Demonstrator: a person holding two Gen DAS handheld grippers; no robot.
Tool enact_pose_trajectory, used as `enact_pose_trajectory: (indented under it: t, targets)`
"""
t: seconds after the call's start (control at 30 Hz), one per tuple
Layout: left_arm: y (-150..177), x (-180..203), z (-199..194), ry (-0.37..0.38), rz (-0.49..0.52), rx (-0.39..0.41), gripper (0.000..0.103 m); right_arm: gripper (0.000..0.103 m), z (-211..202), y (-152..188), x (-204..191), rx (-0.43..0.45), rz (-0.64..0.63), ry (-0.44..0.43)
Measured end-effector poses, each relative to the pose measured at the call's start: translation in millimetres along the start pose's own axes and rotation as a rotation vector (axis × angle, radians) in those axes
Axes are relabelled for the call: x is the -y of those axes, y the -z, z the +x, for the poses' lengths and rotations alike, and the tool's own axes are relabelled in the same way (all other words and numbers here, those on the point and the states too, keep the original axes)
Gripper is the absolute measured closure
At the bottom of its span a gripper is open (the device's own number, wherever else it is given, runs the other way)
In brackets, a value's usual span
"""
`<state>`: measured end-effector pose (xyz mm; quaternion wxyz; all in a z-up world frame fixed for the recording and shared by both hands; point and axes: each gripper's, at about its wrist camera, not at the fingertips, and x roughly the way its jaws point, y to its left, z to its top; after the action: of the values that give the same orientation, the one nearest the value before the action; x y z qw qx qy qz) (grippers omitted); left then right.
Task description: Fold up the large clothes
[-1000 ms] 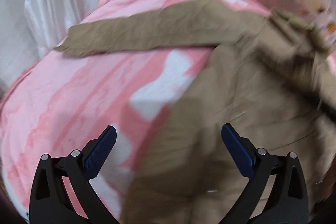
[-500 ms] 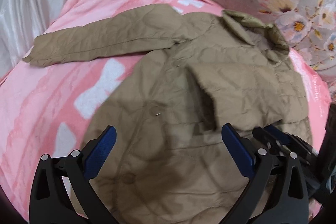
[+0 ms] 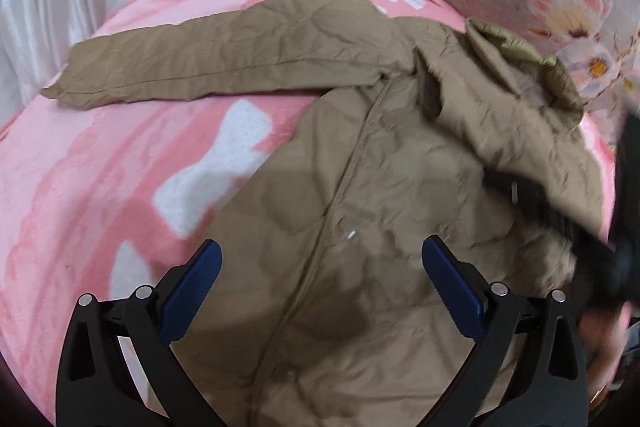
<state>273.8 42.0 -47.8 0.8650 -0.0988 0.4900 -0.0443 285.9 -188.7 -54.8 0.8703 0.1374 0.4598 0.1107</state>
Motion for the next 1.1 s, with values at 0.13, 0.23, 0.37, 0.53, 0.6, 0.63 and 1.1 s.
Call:
enact_pose_trajectory:
  t: [0.13, 0.23, 0.37, 0.53, 0.6, 0.63, 1.1]
  targets:
    - [-27, 26, 14, 0.086, -0.015, -0.007, 0.005, 0.071, -45, 29, 26, 0.064, 0.078, -0.019]
    - [-49, 55, 40, 0.18, -0.017, -0.056, 0.005, 0.06, -77, 39, 66, 0.141, 0.181, 0.045]
    - [-71, 73, 75, 0.22, -0.08, -0.108, 0.007, 0.052, -110, 47, 142, 0.232, 0.38, 0.126]
    - [-78, 78, 82, 0.185, -0.097, -0.103, 0.059, 0.047, -125, 55, 218, 0.311, 0.6, 0.127]
    - [-81, 79, 86, 0.17, -0.083, -0.107, 0.087, 0.047, -121, 53, 234, 0.33, 0.656, 0.073]
    - [-83, 79, 86, 0.164, -0.079, -0.103, 0.089, 0.047, -120, 51, 242, 0.344, 0.684, 0.049]
    - [-65, 84, 95, 0.042, 0.075, 0.007, 0.1, 0.102, -100, 34, 226, 0.287, 0.504, 0.325]
